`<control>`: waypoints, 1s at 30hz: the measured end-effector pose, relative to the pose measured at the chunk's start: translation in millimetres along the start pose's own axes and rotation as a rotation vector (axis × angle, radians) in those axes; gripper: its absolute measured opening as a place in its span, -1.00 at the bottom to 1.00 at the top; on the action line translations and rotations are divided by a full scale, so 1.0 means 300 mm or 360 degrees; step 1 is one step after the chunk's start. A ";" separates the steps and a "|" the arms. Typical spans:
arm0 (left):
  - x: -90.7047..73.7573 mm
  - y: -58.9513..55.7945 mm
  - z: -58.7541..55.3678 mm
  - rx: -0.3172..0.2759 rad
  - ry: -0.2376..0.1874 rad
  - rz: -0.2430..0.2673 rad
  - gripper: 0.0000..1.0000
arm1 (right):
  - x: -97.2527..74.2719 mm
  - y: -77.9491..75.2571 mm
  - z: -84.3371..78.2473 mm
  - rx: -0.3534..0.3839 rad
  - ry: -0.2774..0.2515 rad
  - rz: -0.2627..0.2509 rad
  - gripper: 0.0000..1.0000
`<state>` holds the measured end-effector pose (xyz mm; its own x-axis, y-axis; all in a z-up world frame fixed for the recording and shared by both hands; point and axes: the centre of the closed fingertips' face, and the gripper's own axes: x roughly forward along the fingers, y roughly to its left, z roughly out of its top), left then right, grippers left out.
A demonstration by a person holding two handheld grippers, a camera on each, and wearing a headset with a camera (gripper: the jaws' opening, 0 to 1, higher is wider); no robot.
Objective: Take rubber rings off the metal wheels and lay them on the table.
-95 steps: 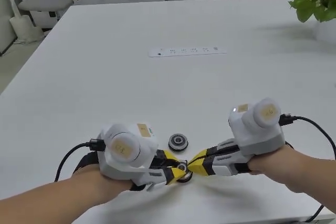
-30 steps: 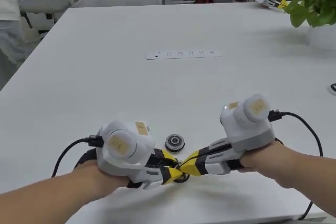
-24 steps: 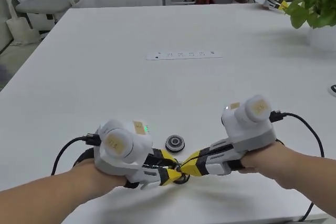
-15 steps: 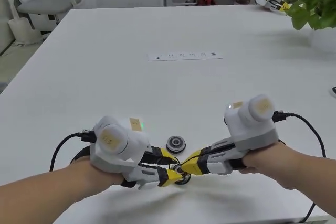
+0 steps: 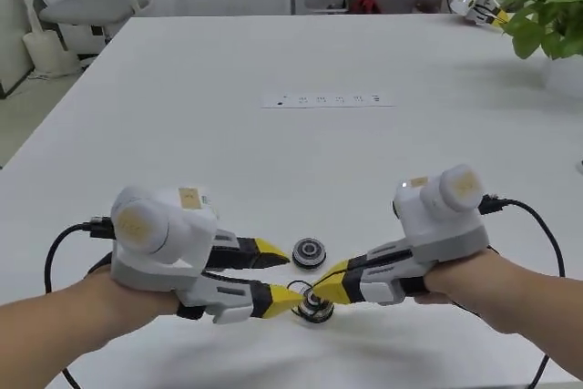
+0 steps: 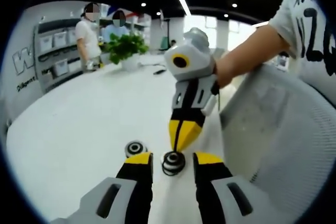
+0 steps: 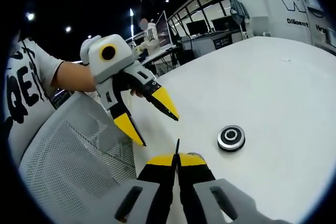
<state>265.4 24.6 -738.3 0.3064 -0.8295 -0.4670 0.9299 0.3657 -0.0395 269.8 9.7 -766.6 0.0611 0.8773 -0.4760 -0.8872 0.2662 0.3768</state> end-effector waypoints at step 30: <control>-0.223 0.042 -0.079 -0.0102 -0.0051 0.0199 -0.05 | 0.159 0.054 0.078 -0.0002 -0.0003 0.0084 -1.00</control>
<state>251.7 94.6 -728.6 0.4264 -0.7885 -0.4432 0.8695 0.4924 -0.0396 269.0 65.3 -764.7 0.0151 0.8909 -0.4539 -0.8898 0.2191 0.4004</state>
